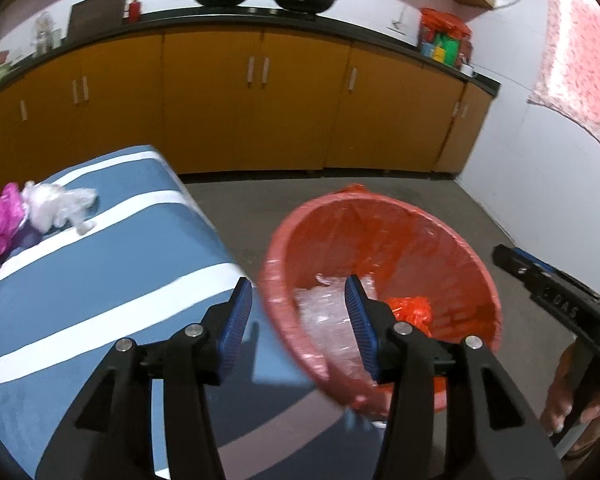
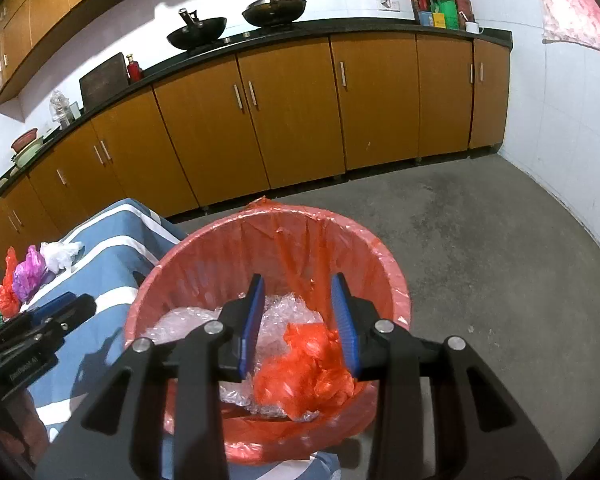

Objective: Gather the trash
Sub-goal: 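Return both grippers to the table of bags, then grasp the green bag with the left gripper while the right gripper grasps the white bag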

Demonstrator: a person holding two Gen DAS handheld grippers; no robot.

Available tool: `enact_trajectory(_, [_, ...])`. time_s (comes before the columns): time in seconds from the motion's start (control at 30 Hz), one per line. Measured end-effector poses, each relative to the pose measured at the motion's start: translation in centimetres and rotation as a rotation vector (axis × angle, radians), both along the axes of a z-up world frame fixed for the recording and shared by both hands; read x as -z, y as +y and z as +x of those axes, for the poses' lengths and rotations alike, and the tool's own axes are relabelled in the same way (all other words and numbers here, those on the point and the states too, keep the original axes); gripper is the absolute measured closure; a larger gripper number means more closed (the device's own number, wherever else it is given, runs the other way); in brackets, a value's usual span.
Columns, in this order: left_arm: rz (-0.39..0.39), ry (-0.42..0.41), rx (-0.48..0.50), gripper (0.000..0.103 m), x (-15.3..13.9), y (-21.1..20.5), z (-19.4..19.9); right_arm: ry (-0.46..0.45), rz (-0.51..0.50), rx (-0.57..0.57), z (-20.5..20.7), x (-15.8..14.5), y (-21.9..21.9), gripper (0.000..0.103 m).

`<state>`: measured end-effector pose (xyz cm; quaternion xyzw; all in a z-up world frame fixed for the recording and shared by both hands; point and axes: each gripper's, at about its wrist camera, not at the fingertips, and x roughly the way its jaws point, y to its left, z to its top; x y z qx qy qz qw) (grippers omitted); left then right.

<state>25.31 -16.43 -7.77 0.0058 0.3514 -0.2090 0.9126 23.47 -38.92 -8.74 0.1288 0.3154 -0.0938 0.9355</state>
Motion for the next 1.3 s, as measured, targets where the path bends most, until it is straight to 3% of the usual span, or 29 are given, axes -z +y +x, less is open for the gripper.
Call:
enact_trajectory(0.17, [0.002, -0.005, -0.069, 0.049, 0.0, 3.7, -0.3, -0.015, -0.031, -0.053, 0.5, -1.0, 2.4, 0.067])
enact_trajectory(0.4, [0.023, -0.060, -0.211, 0.040, -0.8, 11.5, -1.5, -0.033, -0.048, -0.227, 2.3, -2.4, 9.6, 0.052])
enact_trajectory(0.67, [0.161, -0.161, -0.456, 0.028, -1.5, 22.9, -3.3, -0.014, -0.026, -0.428, 6.3, -2.1, 20.3, 0.044])
enact_trajectory(0.83, [0.191, -0.163, -0.653, 0.024, -1.4, 31.2, -2.6, -0.003, -0.043, -0.521, 10.1, -1.4, 27.1, 0.044])
enact_trajectory(1.03, [0.201, -0.139, -0.803, 0.019, -0.8, 37.9, -1.1, 0.018, -0.046, -0.539, 15.3, -0.8, 32.0, 0.045])
enact_trajectory(1.1, [0.196, -0.128, -0.839, 0.013, -0.6, 39.6, -0.5, 0.023, -0.034, -0.527, 16.7, -0.8, 32.6, 0.045])
enact_trajectory(1.3, [0.147, -0.073, -0.867, 0.012, 0.2, 42.5, 1.3, 0.045, -0.019, -0.513, 21.6, -0.4, 35.2, 0.045])
